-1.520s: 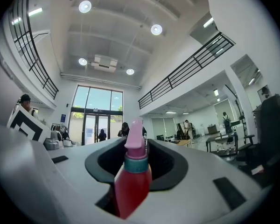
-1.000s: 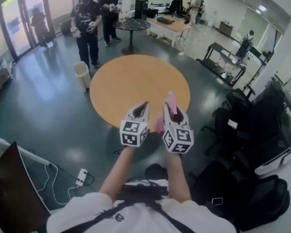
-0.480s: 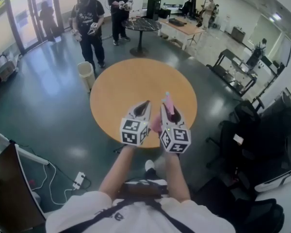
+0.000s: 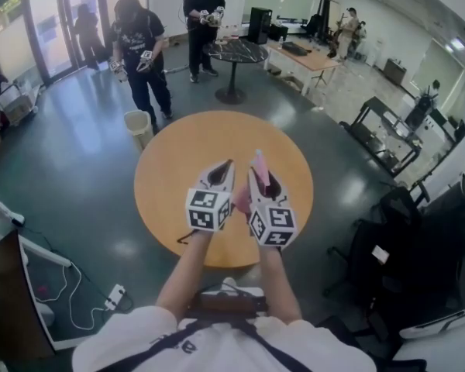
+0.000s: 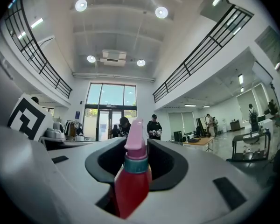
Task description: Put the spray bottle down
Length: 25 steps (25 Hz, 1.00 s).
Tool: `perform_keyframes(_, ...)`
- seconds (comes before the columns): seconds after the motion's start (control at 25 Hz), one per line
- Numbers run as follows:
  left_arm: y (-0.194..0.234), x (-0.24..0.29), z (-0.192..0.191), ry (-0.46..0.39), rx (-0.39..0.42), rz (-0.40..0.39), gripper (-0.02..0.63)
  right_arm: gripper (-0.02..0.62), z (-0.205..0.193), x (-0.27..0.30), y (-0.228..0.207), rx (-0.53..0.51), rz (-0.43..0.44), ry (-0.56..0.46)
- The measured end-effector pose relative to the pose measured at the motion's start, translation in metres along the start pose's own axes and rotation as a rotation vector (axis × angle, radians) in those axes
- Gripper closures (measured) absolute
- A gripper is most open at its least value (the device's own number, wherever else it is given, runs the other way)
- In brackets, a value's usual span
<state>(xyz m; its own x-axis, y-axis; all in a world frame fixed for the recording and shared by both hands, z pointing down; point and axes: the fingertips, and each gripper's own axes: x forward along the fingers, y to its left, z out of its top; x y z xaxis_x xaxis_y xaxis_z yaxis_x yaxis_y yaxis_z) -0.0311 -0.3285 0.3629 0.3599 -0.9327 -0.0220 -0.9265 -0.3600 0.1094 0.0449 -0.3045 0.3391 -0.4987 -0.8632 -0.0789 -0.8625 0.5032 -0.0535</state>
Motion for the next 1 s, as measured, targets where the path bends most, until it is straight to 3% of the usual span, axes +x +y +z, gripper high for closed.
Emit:
perform_keyframes(0.4,-0.01,0.049,-0.039,0.063,0.077,0.074,0.595,0.437,-0.035,0.048,-0.058,0.085,0.043,0.032)
perform_keyframes(0.68,0.031,0.044,-0.063,0.114,0.058,0.18,0.595,0.437,-0.081,0.083,-0.06,0.146,0.077,0.105)
perform_keyframes(1.0,0.053,0.068,-0.105,0.182,0.005,0.182,0.595,0.437,-0.119,0.108,-0.063,0.147,0.093,0.176)
